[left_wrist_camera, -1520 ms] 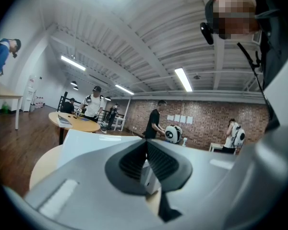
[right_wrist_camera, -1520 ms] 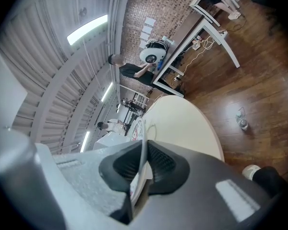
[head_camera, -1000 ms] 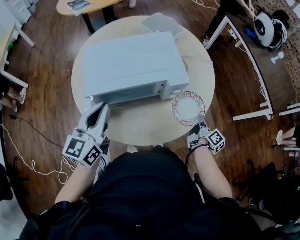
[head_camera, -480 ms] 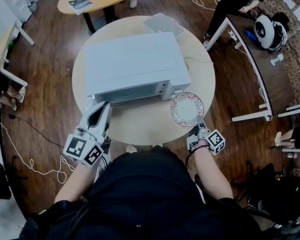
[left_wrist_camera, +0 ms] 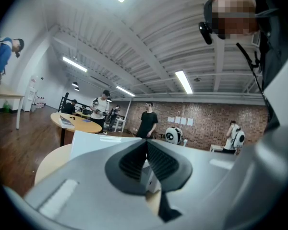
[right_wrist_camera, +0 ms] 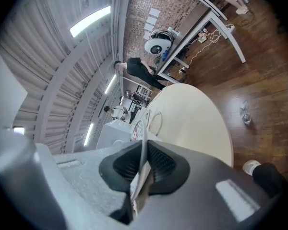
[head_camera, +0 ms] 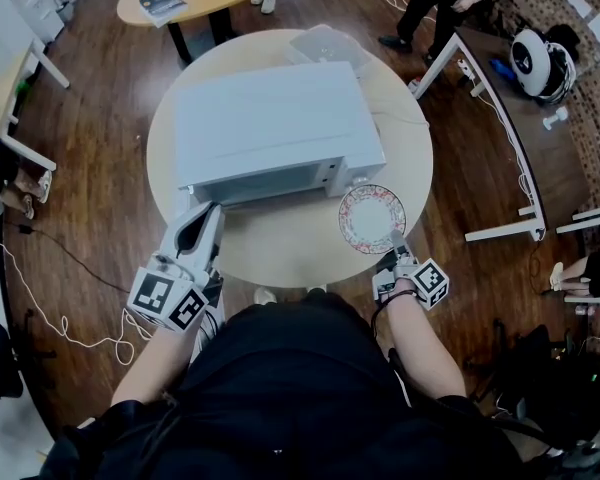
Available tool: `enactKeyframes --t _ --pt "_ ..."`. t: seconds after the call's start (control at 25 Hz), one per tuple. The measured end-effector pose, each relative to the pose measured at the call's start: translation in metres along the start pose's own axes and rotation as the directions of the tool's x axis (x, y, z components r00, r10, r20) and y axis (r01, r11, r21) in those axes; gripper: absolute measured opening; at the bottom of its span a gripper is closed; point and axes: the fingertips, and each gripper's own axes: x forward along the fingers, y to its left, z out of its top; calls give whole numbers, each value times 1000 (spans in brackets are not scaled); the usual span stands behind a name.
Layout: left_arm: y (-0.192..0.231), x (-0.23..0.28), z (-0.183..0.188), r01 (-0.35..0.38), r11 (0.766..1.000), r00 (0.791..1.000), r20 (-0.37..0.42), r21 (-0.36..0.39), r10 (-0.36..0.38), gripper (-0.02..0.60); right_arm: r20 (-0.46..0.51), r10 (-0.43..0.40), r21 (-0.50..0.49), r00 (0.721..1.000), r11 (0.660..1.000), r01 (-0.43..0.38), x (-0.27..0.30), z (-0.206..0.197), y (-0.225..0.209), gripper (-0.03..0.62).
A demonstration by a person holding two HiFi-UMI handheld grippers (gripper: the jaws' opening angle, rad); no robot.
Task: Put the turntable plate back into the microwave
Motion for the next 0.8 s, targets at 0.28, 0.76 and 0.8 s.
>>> enactKeyframes --t 0.28,0.76,0.8 --pt "1 -5 2 -10 1000 1000 3 -4 10 3 -31 12 4 999 1000 -12 5 -15 7 20" --pt "8 -18 1 -59 998 998 11 -16 59 3 -141 45 -2 989 999 -46 19 -51 20 20" --pt "9 -19 0 -63 998 998 11 -17 63 3 -150 52 -1 987 999 -53 20 -53 21 19"
